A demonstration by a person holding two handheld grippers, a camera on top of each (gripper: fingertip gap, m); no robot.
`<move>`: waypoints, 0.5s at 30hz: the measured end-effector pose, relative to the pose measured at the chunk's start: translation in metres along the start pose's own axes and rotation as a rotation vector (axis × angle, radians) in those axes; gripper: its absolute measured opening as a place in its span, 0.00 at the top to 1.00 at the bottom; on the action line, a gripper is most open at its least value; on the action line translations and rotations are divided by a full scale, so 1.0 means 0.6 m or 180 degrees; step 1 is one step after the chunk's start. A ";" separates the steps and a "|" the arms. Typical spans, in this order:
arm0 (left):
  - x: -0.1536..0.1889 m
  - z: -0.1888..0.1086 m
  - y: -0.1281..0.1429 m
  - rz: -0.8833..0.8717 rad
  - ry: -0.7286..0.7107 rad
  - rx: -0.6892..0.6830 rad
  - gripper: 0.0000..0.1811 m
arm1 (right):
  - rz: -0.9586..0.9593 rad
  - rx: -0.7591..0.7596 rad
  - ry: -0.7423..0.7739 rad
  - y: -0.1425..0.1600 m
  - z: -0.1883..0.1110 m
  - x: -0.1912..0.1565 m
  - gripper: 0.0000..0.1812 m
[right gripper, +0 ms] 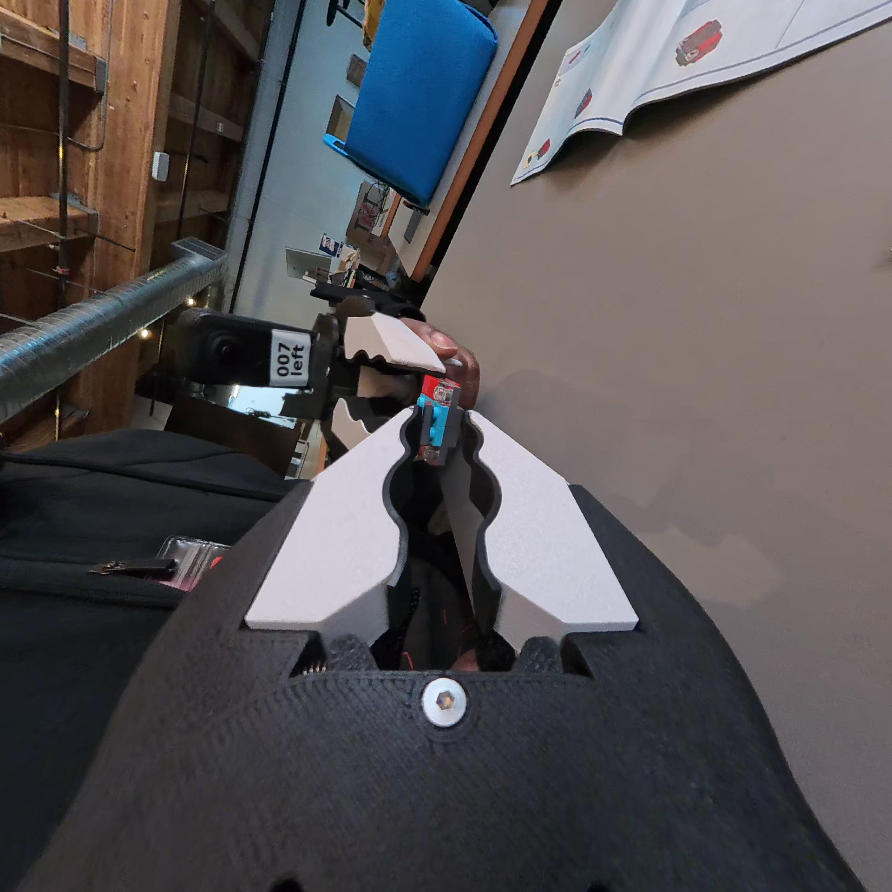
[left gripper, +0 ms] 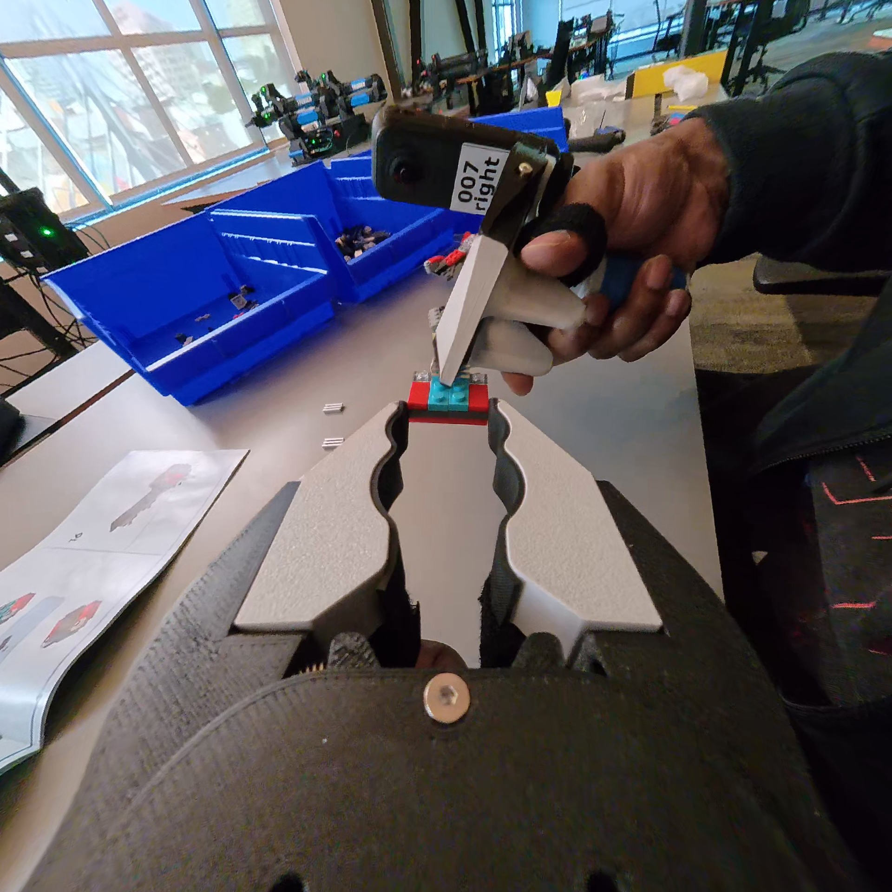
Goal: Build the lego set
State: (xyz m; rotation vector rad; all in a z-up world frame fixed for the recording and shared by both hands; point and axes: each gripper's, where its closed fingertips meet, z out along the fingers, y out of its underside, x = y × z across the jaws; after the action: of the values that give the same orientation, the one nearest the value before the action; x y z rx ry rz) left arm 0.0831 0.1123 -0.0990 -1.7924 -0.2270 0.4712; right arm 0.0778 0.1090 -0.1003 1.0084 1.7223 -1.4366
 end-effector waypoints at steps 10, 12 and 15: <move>0.001 -0.001 -0.005 -0.0279 0.0109 0.0184 0.81 | -0.0366 0.0118 0.0258 -0.005 -0.002 -0.005 0.92; 0.000 -0.004 -0.009 -0.0384 0.0142 0.0251 0.80 | -0.0461 0.0155 0.0259 -0.008 -0.003 -0.011 0.92; -0.003 -0.008 -0.014 -0.0531 0.0179 0.0338 0.79 | -0.0568 0.0214 0.0284 -0.012 -0.003 -0.016 0.92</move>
State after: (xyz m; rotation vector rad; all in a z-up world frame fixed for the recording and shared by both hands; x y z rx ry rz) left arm 0.0843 0.1094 -0.0897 -1.6650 -0.3041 0.3081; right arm 0.0759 0.1088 -0.0884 0.9880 1.8794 -1.5924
